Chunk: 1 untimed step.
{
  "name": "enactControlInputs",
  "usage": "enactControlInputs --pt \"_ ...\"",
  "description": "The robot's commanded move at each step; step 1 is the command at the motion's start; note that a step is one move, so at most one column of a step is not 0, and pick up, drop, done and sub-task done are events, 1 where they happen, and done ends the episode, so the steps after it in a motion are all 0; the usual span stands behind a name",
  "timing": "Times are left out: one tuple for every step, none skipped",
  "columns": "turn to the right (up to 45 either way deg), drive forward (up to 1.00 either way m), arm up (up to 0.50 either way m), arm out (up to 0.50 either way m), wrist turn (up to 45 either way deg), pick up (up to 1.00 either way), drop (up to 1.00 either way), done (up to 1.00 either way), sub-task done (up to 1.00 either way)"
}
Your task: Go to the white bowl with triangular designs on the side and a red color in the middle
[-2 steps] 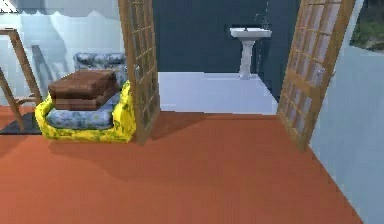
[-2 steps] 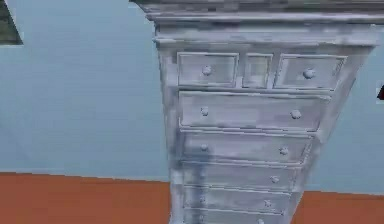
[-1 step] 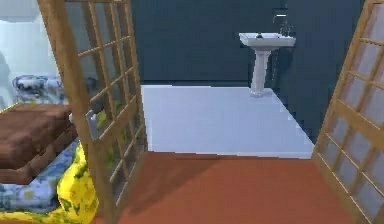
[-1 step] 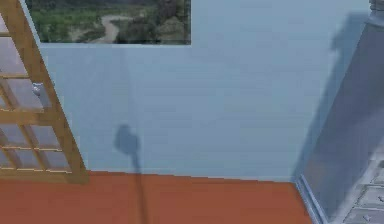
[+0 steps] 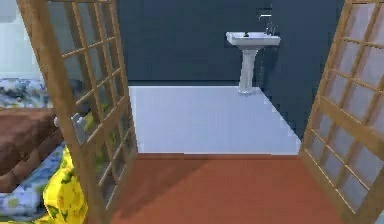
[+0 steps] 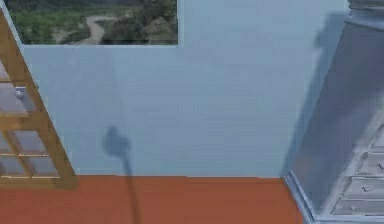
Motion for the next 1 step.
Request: enactControlInputs --pt "0.0 1.00 0.00 0.00 0.0 0.00 0.00 0.00 0.00"
